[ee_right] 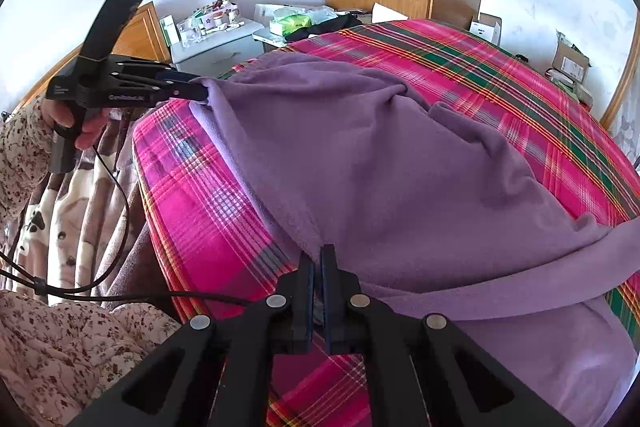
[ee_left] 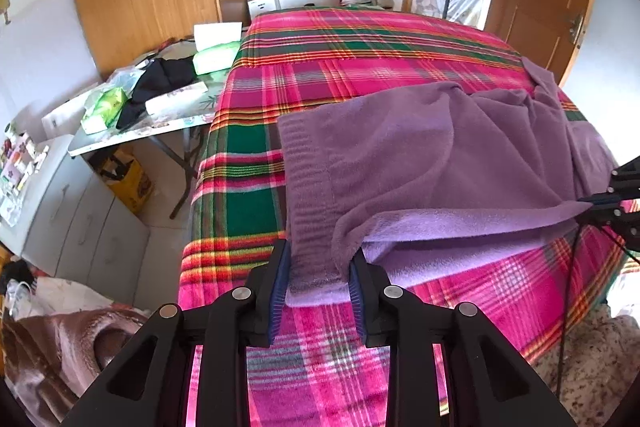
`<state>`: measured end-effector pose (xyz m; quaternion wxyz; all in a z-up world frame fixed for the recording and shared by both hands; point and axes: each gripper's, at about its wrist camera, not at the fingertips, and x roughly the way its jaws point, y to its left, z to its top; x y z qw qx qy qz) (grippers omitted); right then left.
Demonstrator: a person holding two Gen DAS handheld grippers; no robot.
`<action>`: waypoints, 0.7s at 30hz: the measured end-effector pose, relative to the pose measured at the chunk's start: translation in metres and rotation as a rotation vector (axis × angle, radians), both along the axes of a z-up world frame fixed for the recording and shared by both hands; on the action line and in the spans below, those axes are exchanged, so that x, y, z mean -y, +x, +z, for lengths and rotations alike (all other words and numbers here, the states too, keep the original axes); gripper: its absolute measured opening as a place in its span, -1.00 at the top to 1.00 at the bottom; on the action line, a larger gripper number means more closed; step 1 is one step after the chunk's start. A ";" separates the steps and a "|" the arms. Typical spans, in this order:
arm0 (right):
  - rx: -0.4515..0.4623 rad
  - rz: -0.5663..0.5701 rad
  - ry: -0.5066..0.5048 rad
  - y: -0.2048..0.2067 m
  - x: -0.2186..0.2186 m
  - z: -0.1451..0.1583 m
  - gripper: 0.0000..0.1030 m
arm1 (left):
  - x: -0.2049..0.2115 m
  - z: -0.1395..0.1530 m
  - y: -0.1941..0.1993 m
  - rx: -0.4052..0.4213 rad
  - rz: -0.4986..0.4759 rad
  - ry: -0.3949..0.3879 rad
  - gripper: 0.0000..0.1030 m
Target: Fold clothes
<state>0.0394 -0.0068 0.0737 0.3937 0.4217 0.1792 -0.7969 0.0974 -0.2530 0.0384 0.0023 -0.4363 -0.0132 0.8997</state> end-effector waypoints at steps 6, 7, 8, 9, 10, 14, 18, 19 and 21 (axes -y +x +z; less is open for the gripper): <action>0.016 -0.014 -0.026 -0.004 -0.006 -0.002 0.93 | 0.022 0.000 0.023 -0.040 0.106 0.234 0.41; 0.018 -0.016 -0.031 -0.004 -0.007 -0.002 0.93 | 0.026 -0.001 0.026 -0.040 0.128 0.294 0.41; 0.019 -0.018 -0.035 -0.004 -0.007 -0.002 0.93 | 0.027 -0.001 0.030 -0.056 0.138 0.343 0.41; 0.020 -0.020 -0.040 -0.004 -0.007 -0.002 0.93 | 0.028 -0.001 0.034 -0.075 0.144 0.389 0.41; 0.023 -0.021 -0.046 -0.004 -0.008 -0.002 0.93 | 0.028 -0.001 0.038 -0.095 0.151 0.435 0.41; 0.031 -0.018 -0.058 -0.005 -0.012 -0.002 0.93 | 0.033 -0.005 0.041 -0.135 0.166 0.645 0.41; 0.023 -0.015 -0.081 -0.004 -0.018 0.004 0.93 | 0.039 -0.013 0.027 -0.079 0.229 0.710 0.40; 0.019 -0.018 -0.093 -0.003 -0.021 0.007 0.93 | 0.042 -0.018 0.024 -0.062 0.247 0.750 0.40; 0.020 -0.015 -0.102 -0.003 -0.024 0.008 0.93 | 0.045 -0.026 0.020 -0.024 0.274 0.815 0.40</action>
